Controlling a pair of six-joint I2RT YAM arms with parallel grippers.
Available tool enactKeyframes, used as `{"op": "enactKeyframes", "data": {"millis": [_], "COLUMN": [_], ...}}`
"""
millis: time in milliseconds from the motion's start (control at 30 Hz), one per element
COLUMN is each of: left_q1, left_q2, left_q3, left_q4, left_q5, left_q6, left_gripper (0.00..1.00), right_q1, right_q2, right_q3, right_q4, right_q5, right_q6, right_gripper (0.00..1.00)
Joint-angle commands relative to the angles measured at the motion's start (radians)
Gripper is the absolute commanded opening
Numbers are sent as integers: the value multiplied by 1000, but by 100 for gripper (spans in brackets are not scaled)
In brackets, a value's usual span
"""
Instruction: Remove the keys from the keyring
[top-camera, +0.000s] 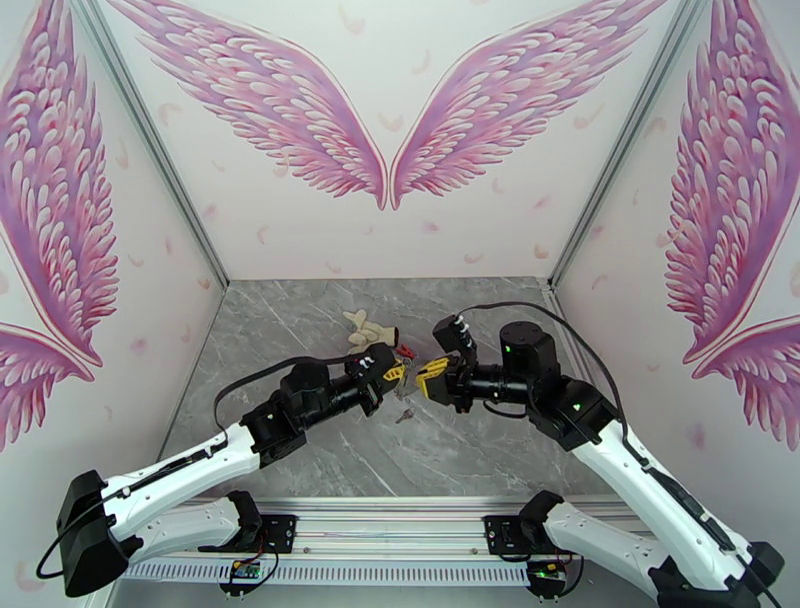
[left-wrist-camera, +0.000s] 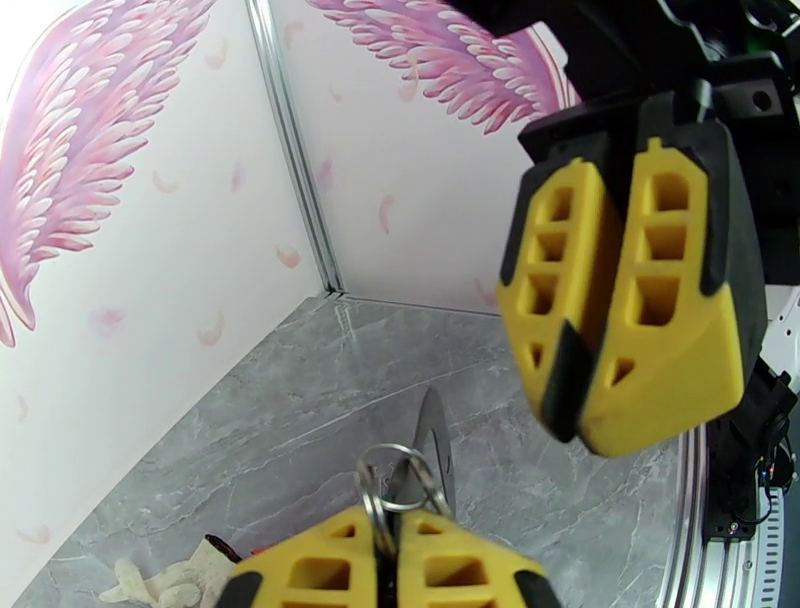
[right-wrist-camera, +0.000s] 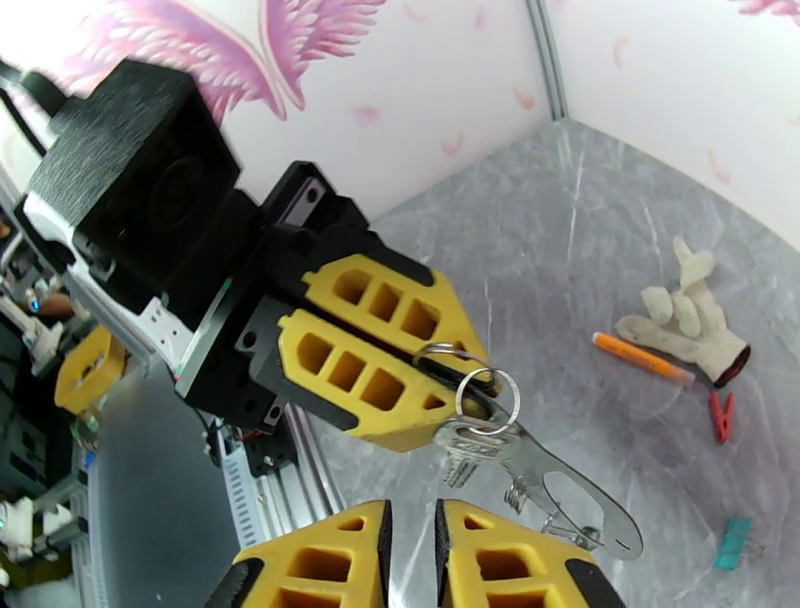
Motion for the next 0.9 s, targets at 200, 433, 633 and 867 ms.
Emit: {"op": "enactKeyframes", "data": {"millis": [200,433,633,867], "left_q1": [1,1,0,1], "left_q2": [-17,3,18,26], "left_q3": [5,9,17,26], "left_q4": [44,67,71,61], "left_q5": [14,6,-2,-43], "left_q6": [68,99,120,132], "left_gripper": [7,7,7,7], "right_q1": [-51,-89,-90,-89], "right_q2": [89,173,231,249], "right_q3": [112,189,229,210], "right_q4": [29,-33,-52,-61], "right_q5": [-88,-111,-178,-228], "right_q6": [202,194,207,213], "right_gripper": [41,45,46,44]}}
